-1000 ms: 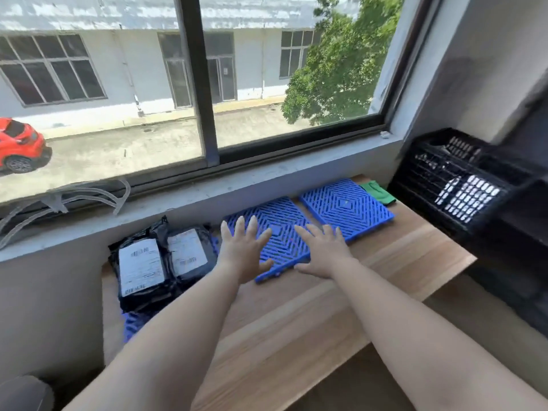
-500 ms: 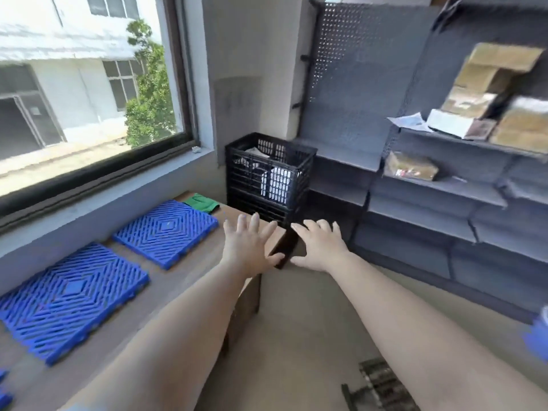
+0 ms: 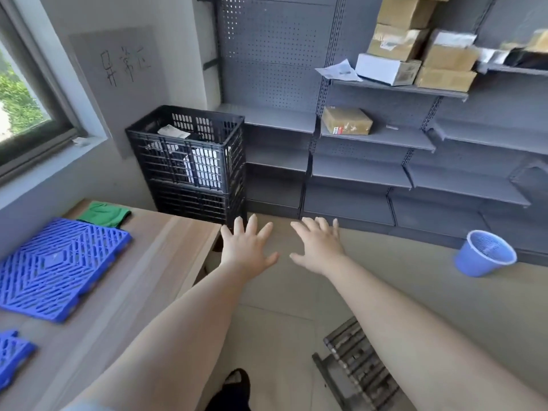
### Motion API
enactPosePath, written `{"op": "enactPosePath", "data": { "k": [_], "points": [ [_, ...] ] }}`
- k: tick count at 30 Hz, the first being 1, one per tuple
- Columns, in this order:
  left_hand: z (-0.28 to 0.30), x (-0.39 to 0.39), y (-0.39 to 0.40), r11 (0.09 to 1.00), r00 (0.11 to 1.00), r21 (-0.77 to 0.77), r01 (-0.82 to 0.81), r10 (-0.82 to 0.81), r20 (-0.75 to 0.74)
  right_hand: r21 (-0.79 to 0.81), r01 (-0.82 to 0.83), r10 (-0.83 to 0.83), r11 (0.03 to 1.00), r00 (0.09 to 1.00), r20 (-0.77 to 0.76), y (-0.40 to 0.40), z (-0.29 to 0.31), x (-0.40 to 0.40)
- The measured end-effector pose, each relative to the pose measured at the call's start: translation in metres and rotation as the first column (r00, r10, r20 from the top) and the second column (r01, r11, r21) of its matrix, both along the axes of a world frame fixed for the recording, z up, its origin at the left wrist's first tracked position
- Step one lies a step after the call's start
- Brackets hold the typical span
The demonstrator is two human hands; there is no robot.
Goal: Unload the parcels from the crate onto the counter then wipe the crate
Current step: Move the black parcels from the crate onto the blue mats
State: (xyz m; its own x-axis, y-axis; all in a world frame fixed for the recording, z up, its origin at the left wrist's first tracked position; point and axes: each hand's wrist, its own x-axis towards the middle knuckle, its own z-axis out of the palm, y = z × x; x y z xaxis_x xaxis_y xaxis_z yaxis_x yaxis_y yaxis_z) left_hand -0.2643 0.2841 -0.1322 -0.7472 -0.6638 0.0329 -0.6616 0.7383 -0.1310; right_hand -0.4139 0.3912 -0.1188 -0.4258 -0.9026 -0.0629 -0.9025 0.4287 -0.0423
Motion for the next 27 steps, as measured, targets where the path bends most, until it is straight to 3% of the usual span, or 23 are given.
{"op": "enactPosePath", "data": {
  "k": [10,15,20,27],
  "points": [
    [0.008,-0.107,-0.202,0.999,0.998,-0.011,0.034,-0.035,-0.043,0.003,0.050,-0.050,0.999,0.999,0.021,-0.182,0.014,-0.107],
    [0.012,-0.150,-0.304,0.994,0.987,0.069,-0.089,0.097,-0.126,-0.026,0.074,-0.074,0.997,0.997,0.032,-0.271,0.010,-0.144],
    [-0.002,-0.187,-0.367,0.989,0.987,0.101,-0.109,0.120,-0.110,0.021,0.028,-0.029,0.999,0.999,0.042,-0.343,0.001,-0.177],
    [-0.013,-0.233,-0.471,0.981,0.976,0.064,-0.181,0.187,-0.113,-0.044,-0.134,0.136,0.990,0.989,0.064,-0.466,-0.001,-0.250]
  ]
}}
